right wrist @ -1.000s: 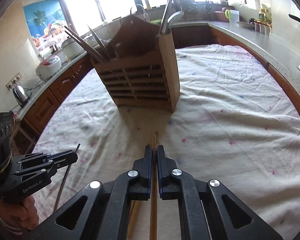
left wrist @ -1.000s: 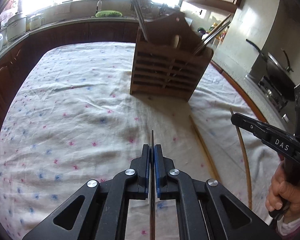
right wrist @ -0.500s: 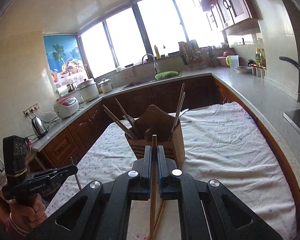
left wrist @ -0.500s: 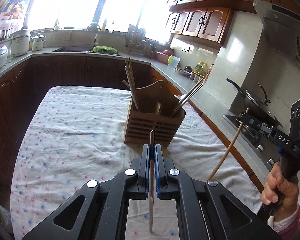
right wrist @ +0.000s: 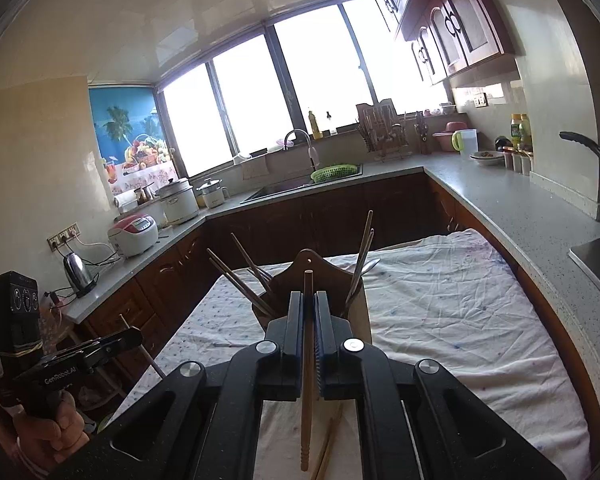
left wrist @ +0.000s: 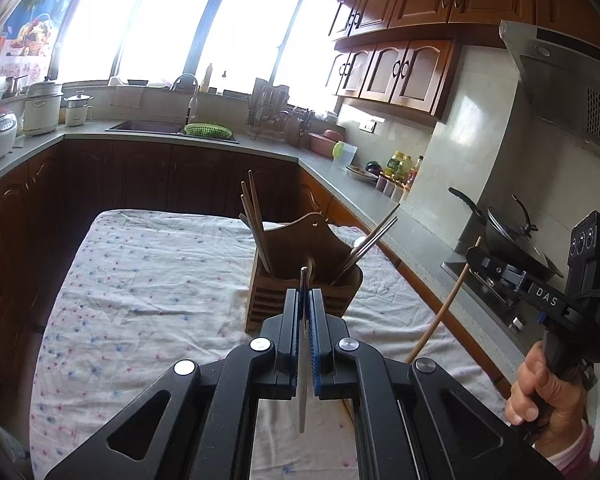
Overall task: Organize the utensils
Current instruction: 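Lift both chopsticks upright and lower them into the holder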
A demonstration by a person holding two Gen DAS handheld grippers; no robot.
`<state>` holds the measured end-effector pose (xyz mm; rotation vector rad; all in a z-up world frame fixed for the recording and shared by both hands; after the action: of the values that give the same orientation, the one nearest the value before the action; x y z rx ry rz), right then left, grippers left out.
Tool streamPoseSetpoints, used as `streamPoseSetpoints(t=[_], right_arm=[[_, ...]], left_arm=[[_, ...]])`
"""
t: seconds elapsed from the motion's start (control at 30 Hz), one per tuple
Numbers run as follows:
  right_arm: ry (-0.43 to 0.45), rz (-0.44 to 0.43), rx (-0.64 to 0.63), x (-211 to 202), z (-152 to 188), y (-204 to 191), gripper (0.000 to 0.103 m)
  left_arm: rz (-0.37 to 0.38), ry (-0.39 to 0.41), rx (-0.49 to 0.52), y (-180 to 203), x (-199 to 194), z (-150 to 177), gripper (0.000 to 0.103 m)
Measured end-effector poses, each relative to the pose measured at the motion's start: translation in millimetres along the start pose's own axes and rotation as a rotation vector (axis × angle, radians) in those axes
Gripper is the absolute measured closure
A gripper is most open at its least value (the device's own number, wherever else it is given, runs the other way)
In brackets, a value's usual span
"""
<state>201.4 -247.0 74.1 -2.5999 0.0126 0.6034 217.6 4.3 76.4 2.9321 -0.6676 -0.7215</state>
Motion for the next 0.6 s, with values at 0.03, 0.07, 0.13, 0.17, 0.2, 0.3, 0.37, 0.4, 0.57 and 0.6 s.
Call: streamPoseSetpoints(t=[0.03,0.07,0.13,0.17,0.2,0.3,0.37,0.4,0.57,0.6], right_arm=[[0.006,0.003,0.000,0.6,-2.7,0.5,0.098],[0.012,0.005,0.003,2.1,-6.4,1.0,0.098],[0.026,0.003,0.009,4.0,-14.5,2.0,0.098],[0.036,0.005,0.009,5.4,-18.4,1.3,0.098],[0.048,0.005,0.007,6.7,-23.5,0.1,0.098],[0.088,0.007,-0.001,10.2,-39.6,-5.3,0.098],[0.119,0.007,-0.003,13.5,-52.6,-8.9,0.098],[0.135,0.009,-0.005,15.5,-58.7,-10.8,0.098],[0.208,0.018,0.013,29.5,-89.5,-11.8,0.098],[0.221,0.022,0.015,32.8,-95.6,-11.1,0.098]], left_arm=[[-0.003,0.007,0.002,-0.6,1.2,-3.6,0.100],[-0.005,0.014,0.003,-0.9,2.3,-7.7,0.100],[-0.005,0.030,0.005,-1.9,5.0,-16.5,0.100],[-0.007,0.040,0.008,-2.2,6.6,-21.3,0.100],[-0.011,0.050,0.014,-2.5,8.8,-26.0,0.100],[-0.019,0.082,0.032,-3.5,14.2,-43.0,0.100],[-0.028,0.112,0.043,-5.0,17.3,-57.1,0.100],[-0.032,0.124,0.045,-7.0,18.3,-62.5,0.100],[-0.058,0.199,0.061,-9.8,27.4,-96.2,0.100],[-0.063,0.206,0.064,-10.7,32.1,-99.7,0.100]])
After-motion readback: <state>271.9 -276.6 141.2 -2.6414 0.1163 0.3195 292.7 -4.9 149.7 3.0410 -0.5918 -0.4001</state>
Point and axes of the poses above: each gripper's, at about its wrist camera, not at the fingertips, and x roughly the way its jaws point, y to its right, z to its underside, the point moved 9 cm from there along x, roughly the way its jaws point, and after that the axes turned 10 degrees about x, right-handed, at the moved point
